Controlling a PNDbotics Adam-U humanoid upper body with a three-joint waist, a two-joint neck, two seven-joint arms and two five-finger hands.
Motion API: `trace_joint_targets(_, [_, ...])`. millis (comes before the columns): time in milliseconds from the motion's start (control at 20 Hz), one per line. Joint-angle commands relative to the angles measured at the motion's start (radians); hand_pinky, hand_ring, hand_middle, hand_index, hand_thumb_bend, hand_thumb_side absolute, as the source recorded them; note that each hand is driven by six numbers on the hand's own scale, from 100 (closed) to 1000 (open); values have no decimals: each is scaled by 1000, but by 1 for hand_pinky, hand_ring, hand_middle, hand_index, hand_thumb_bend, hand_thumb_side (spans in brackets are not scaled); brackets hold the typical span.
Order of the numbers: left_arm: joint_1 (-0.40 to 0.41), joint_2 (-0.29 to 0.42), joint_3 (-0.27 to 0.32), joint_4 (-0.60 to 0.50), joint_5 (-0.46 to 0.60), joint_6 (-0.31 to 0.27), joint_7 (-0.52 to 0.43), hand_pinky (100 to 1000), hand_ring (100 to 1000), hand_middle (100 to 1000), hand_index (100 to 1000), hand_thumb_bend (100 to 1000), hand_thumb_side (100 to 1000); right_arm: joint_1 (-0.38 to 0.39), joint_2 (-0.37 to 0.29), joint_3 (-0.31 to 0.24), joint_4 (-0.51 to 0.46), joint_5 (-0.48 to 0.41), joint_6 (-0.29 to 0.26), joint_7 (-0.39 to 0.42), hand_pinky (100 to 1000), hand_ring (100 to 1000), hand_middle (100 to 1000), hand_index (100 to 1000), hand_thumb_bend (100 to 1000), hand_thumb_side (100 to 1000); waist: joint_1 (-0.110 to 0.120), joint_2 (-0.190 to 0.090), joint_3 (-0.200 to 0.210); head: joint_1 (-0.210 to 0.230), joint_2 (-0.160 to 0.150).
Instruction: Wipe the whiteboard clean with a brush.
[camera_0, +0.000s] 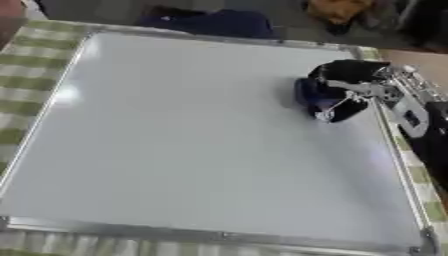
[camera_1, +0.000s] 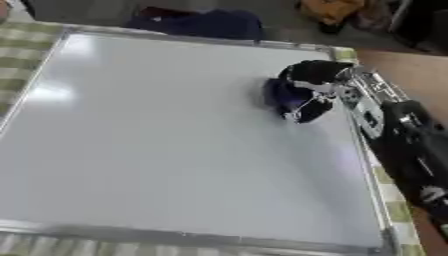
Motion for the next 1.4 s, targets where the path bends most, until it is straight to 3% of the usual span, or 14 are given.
trace_joint_targets(50, [-10,12,0,-19,3,3,-3,538,545,537,400,136,1000,-10,-29,-6,-9,9,-2,-4,815,882,817,133,100,392,5,-16,-1,4,-11])
trace_joint_targets(1400, [-12,15,-3,-19,4,8,-12,540,544,538,399,135,1000,-13,-37,-1,-47,0,27,-32,816,873,779,121,124,417,6,-24,-8,15,-12])
